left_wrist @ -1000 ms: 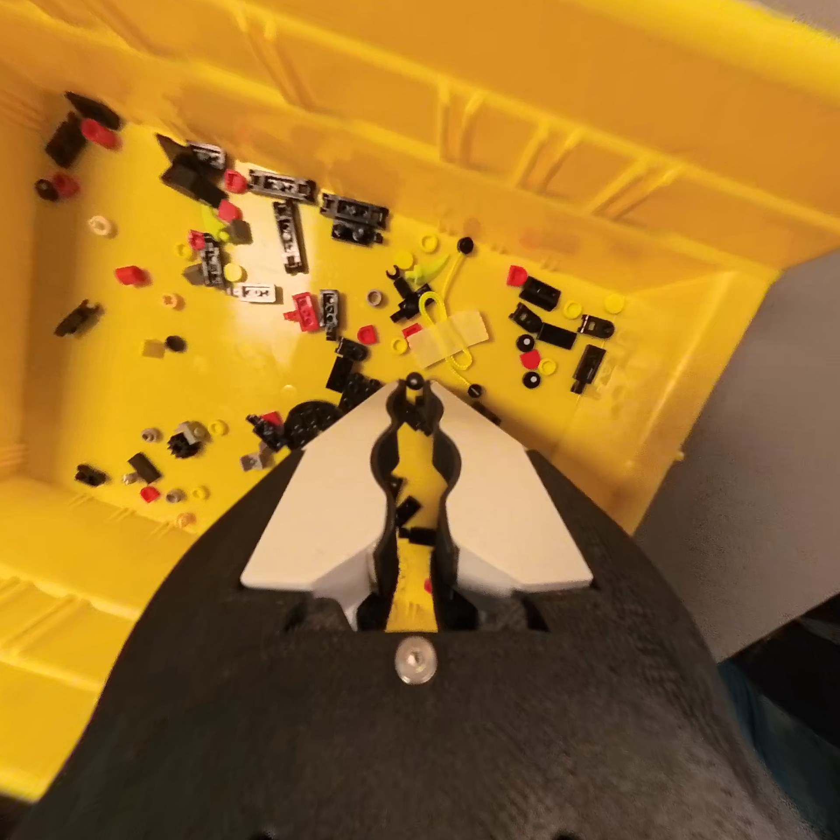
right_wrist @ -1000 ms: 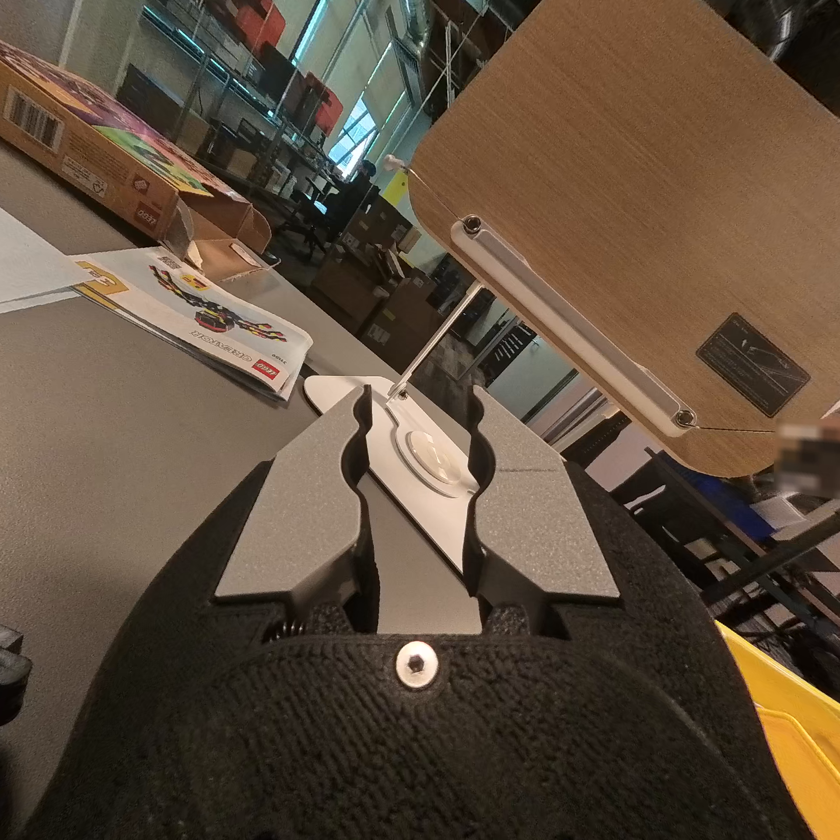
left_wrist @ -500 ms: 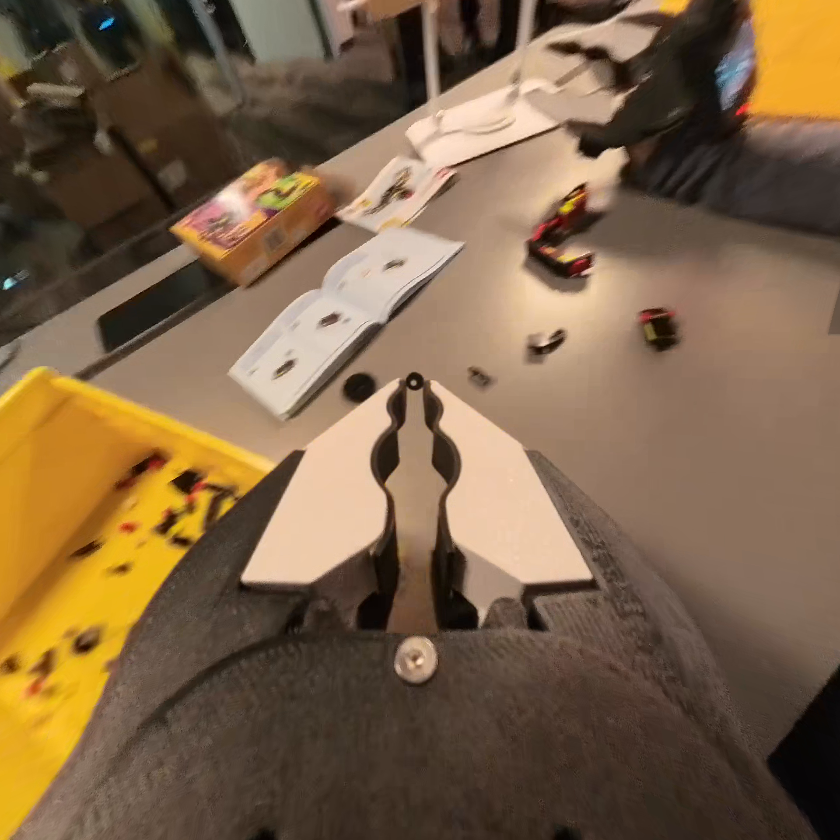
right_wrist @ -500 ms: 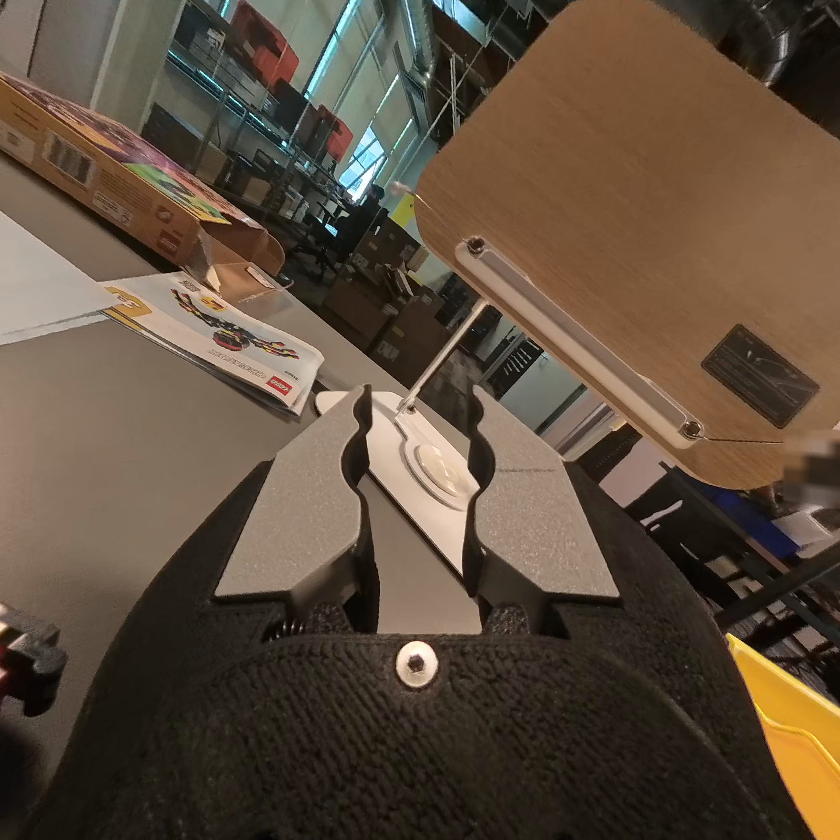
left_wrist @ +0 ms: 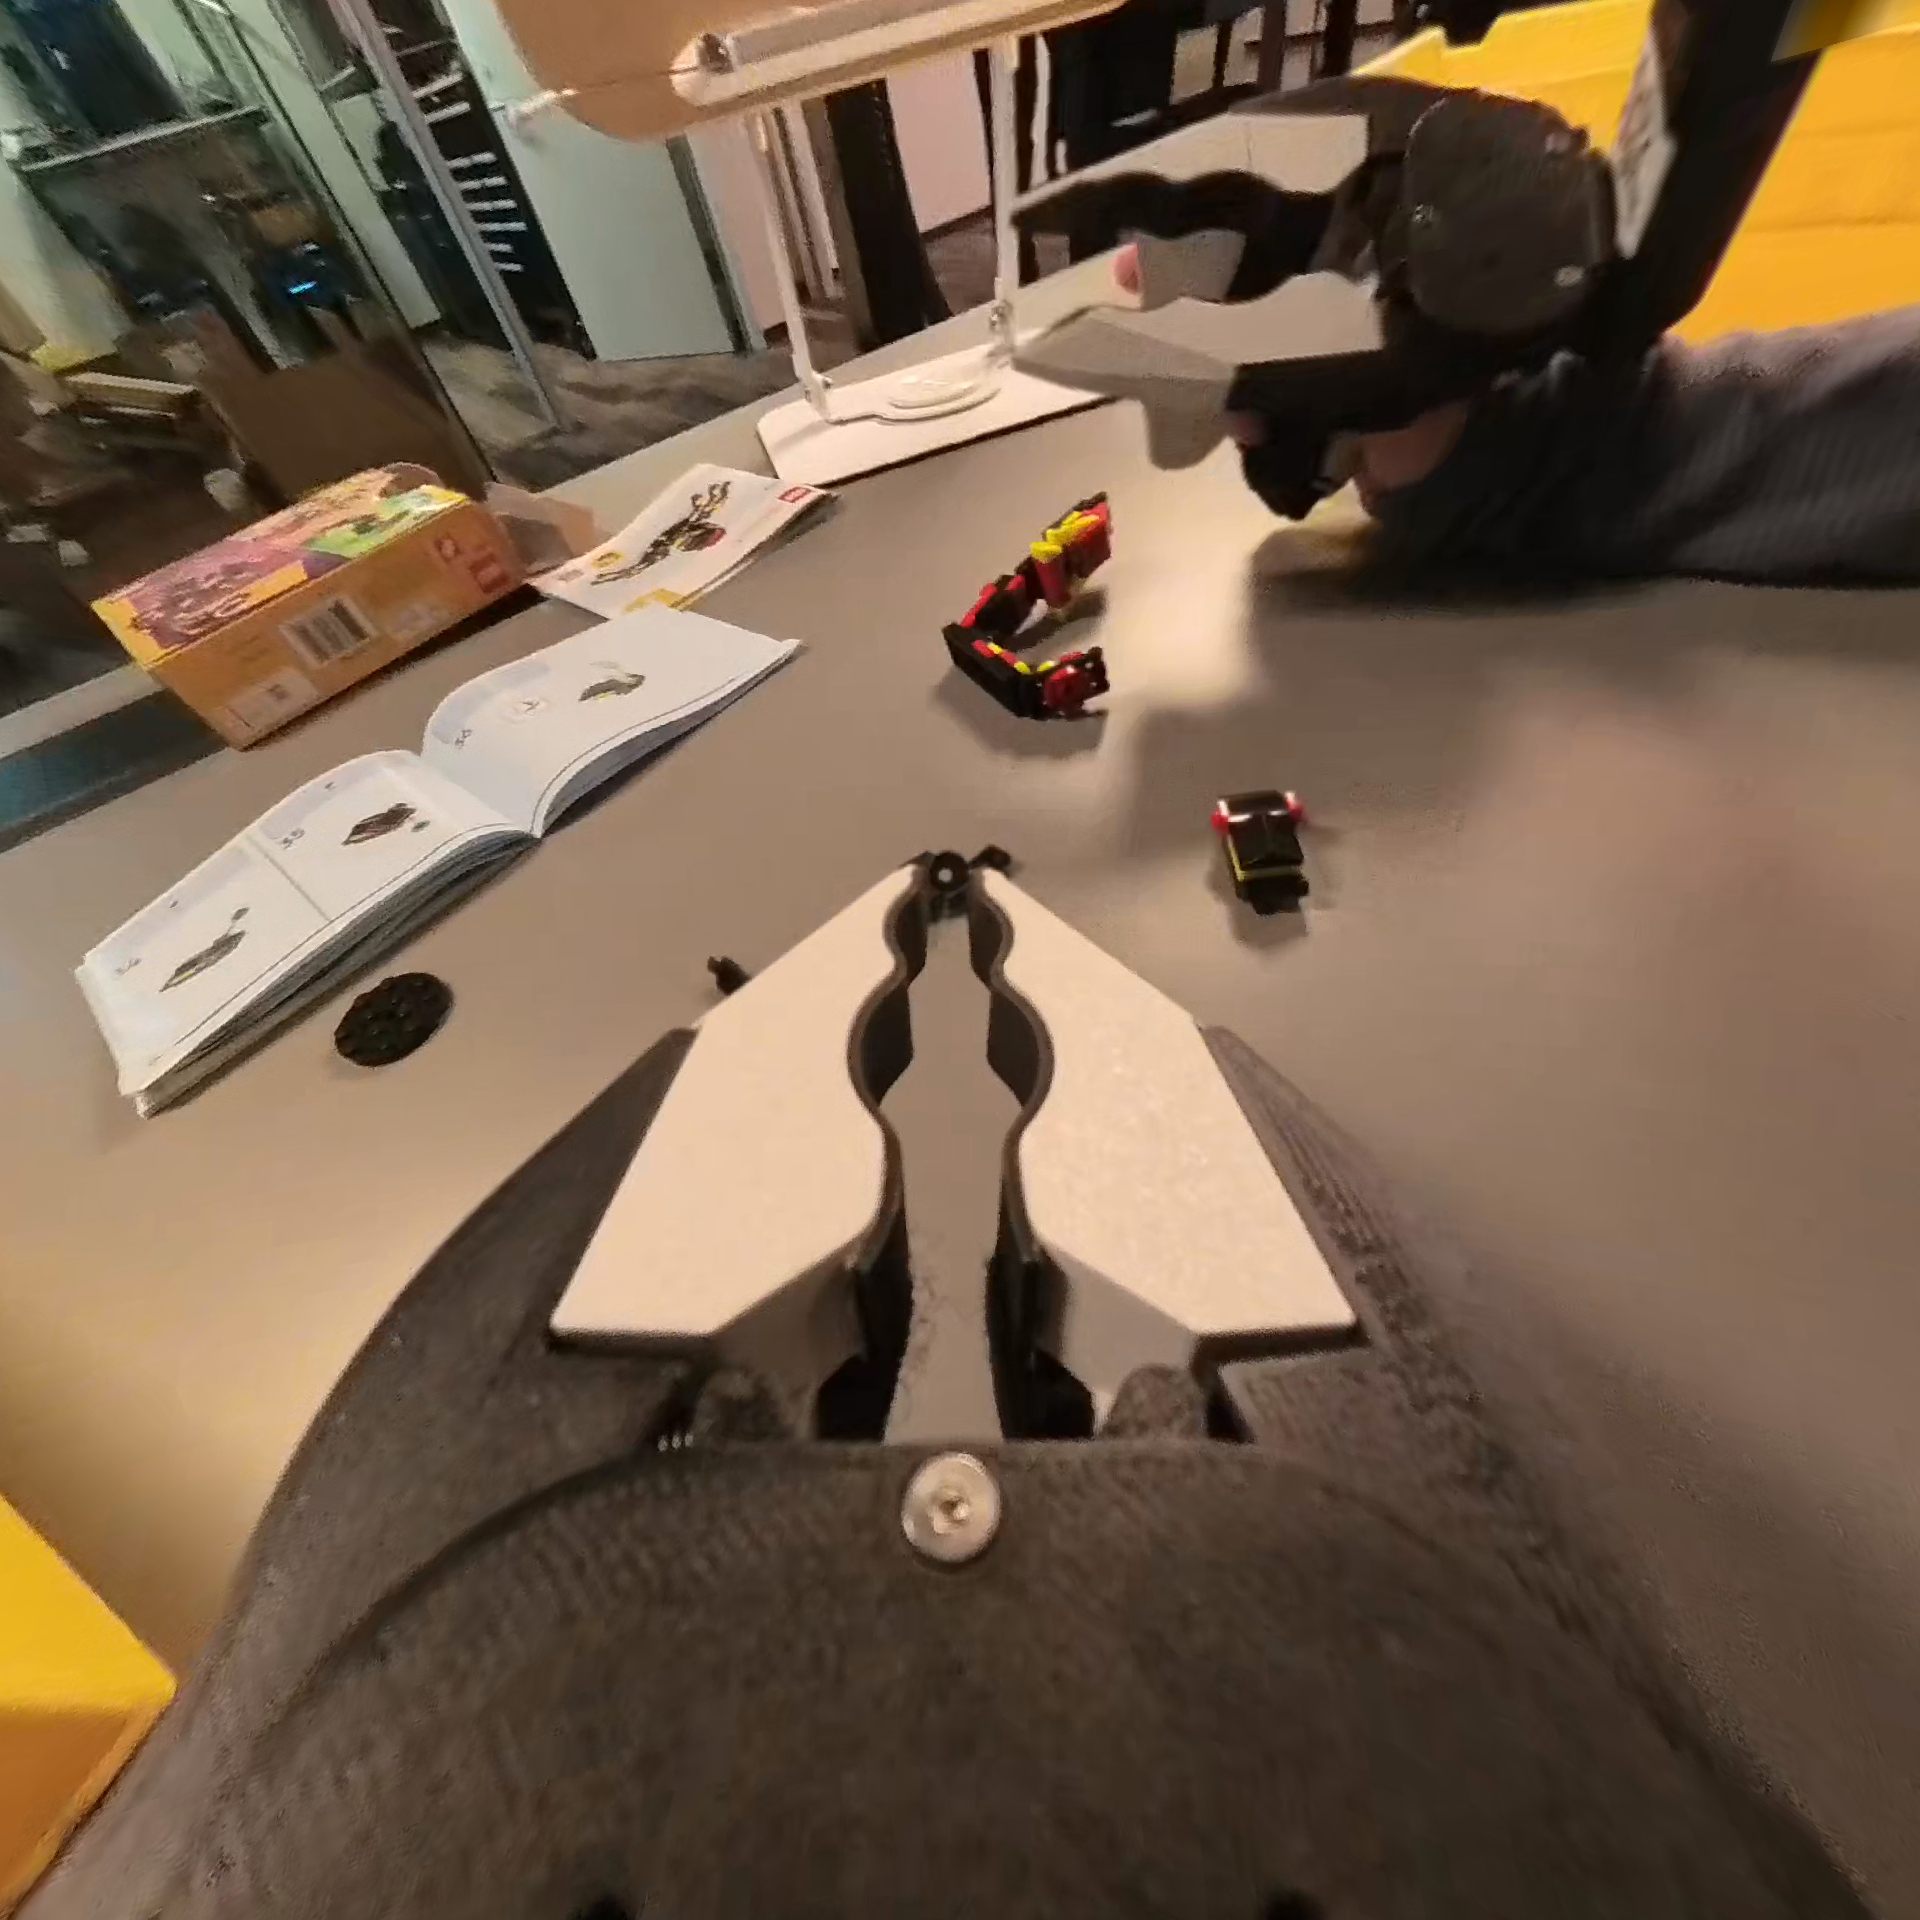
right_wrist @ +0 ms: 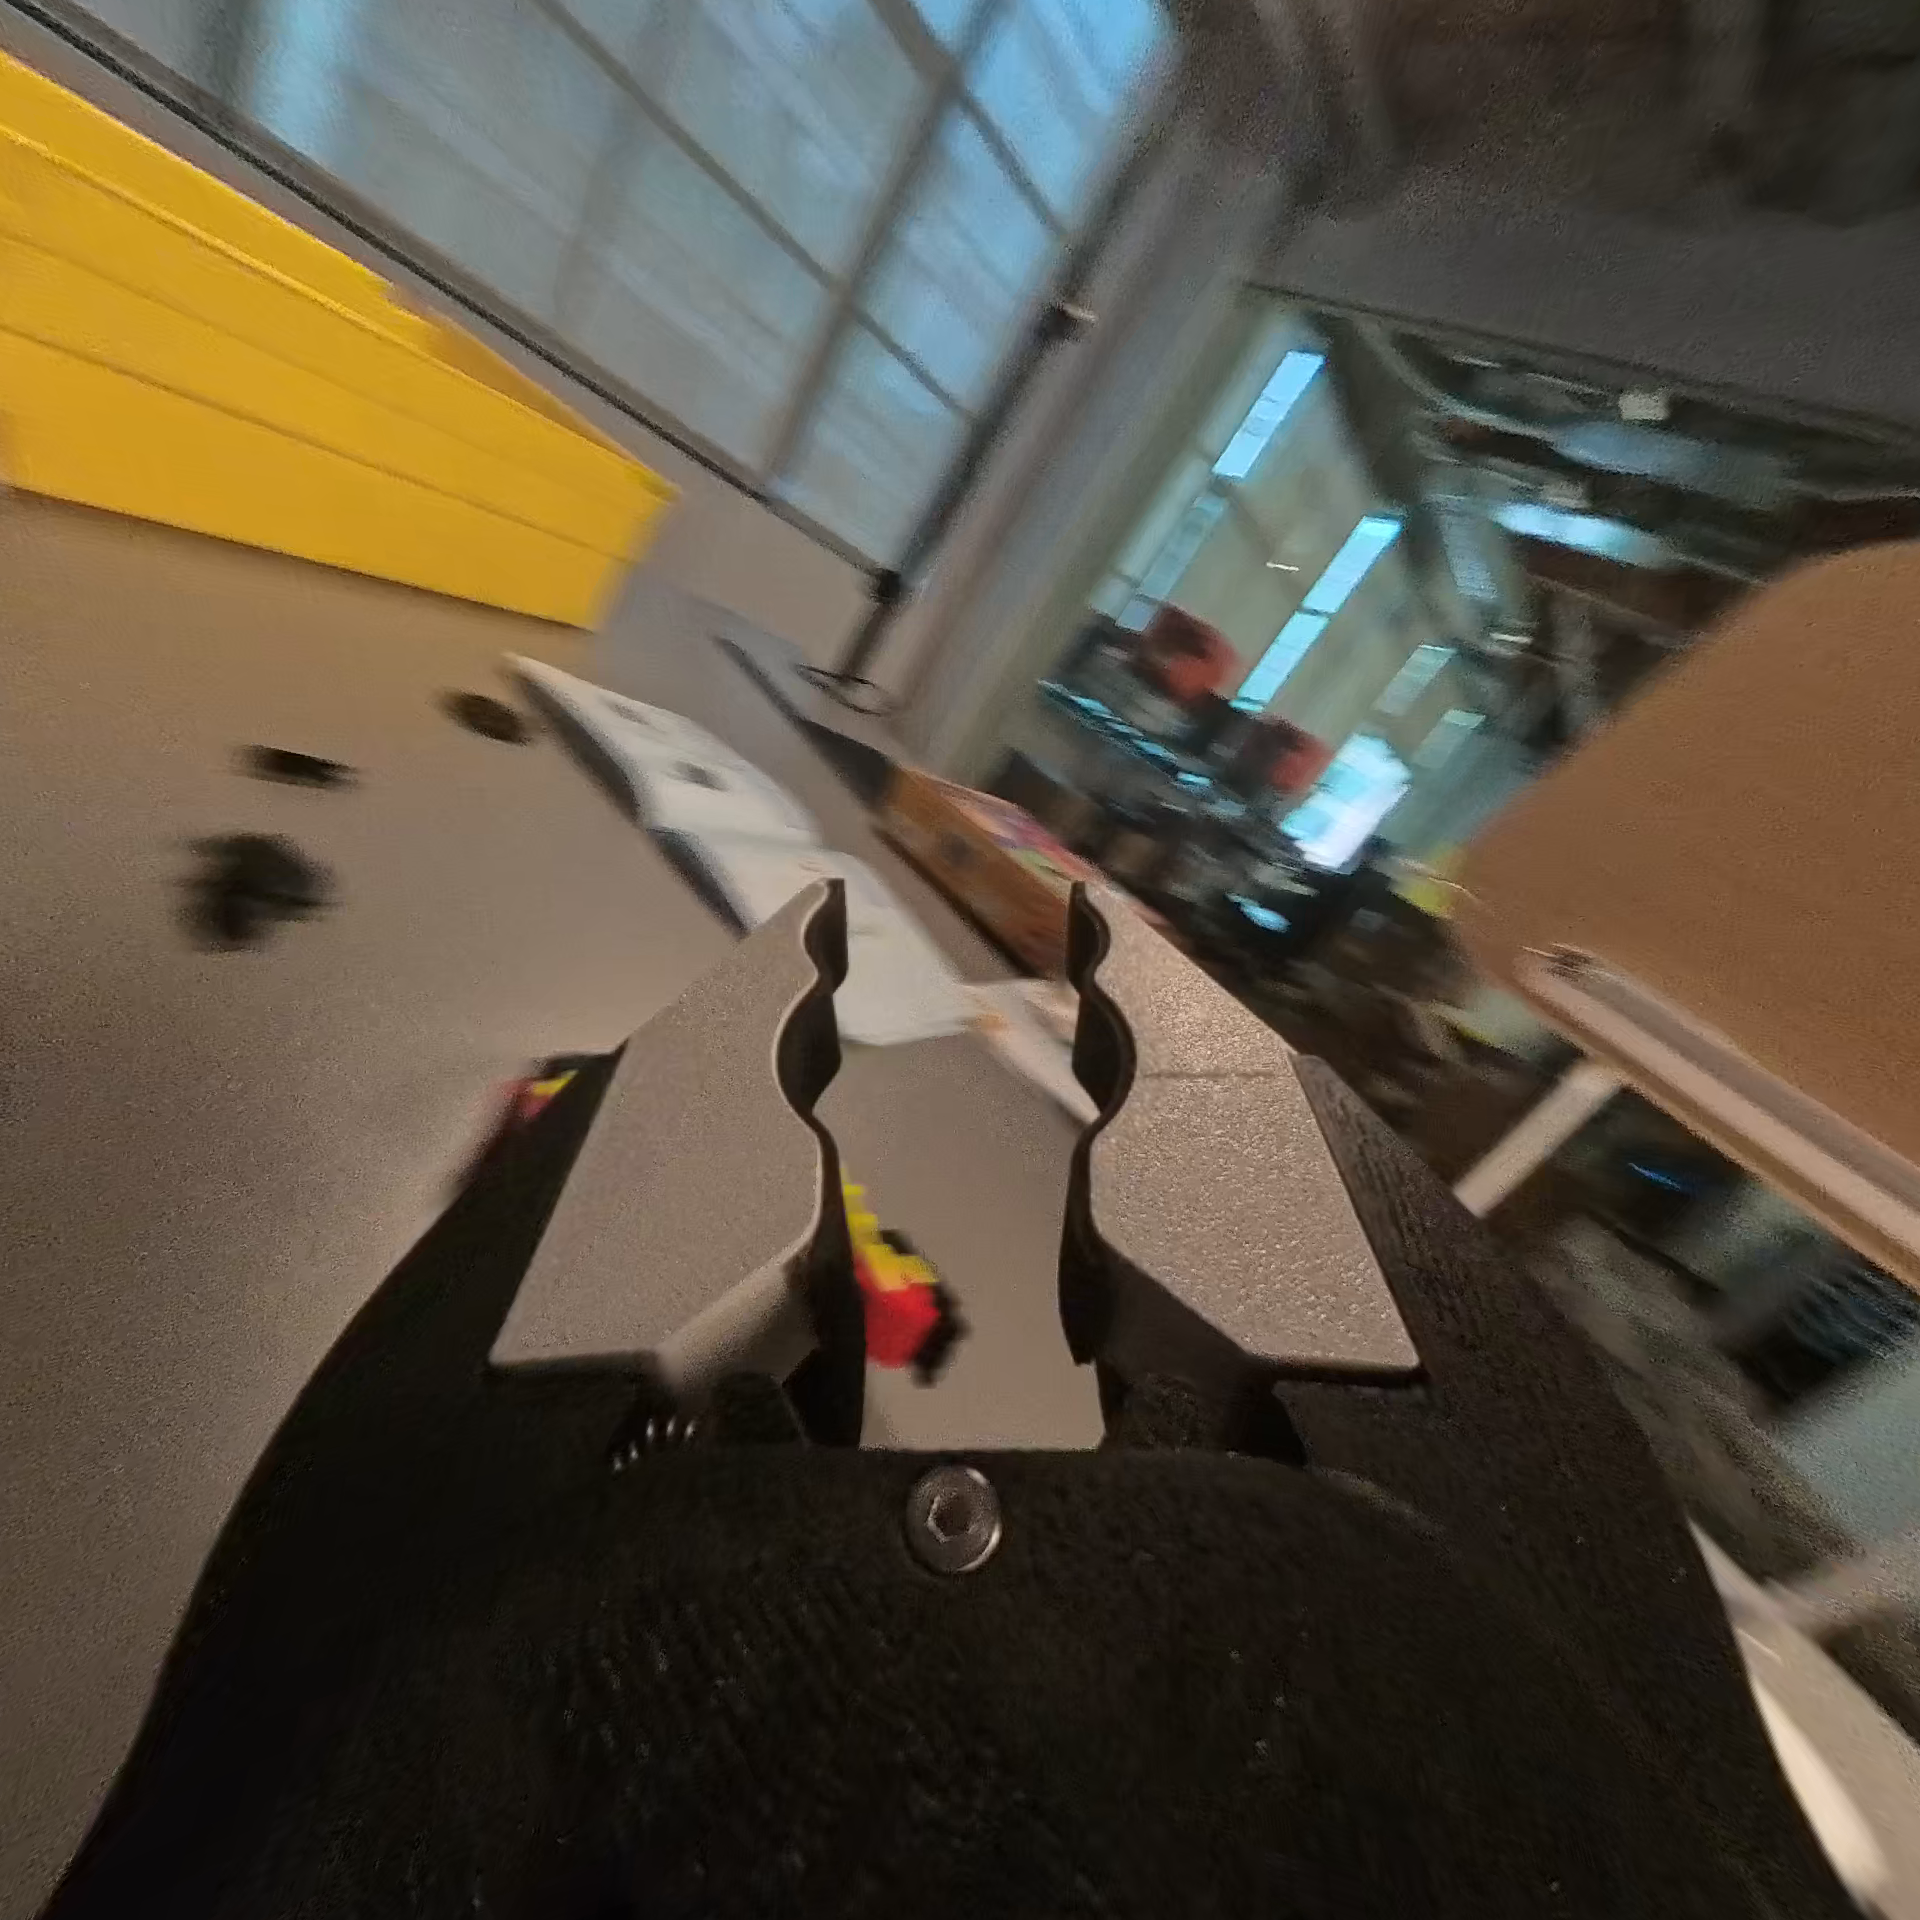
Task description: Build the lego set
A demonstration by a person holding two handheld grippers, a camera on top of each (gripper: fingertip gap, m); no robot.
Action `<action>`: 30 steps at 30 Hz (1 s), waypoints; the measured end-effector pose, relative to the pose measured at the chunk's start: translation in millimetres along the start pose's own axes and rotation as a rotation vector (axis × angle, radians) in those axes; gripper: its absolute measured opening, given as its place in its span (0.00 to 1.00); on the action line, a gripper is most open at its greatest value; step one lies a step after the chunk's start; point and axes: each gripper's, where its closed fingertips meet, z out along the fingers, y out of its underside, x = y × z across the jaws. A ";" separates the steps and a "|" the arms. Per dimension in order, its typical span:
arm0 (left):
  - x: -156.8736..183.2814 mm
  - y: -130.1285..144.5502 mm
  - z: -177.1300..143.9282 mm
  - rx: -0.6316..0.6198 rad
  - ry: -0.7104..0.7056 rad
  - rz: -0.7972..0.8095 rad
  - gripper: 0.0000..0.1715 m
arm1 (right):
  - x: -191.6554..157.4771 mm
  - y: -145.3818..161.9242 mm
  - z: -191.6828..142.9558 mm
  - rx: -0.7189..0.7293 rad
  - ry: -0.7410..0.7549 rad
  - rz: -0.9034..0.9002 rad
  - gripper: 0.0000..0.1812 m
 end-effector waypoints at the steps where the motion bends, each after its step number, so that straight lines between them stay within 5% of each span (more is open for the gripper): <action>1: 0.0 0.2 0.3 0.000 -0.003 0.005 0.03 | -18.7 -6.8 -6.4 0.023 -0.109 0.035 0.23; 6: 4.3 -2.2 -0.5 0.019 0.025 0.019 0.03 | -83.0 -26.4 -44.8 -0.016 -0.593 0.235 0.27; 10: 10.1 -2.1 0.2 0.018 0.052 0.044 0.03 | -123.4 -16.9 -57.6 -0.222 -0.842 0.312 0.28; 17: 11.9 0.2 1.8 0.000 0.024 0.097 0.03 | -140.1 -19.8 -42.6 -0.429 -0.559 0.490 0.35; 30: 16.0 -2.7 -3.8 0.027 0.062 0.064 0.04 | -176.9 -13.8 -42.1 -0.672 -0.326 0.458 0.36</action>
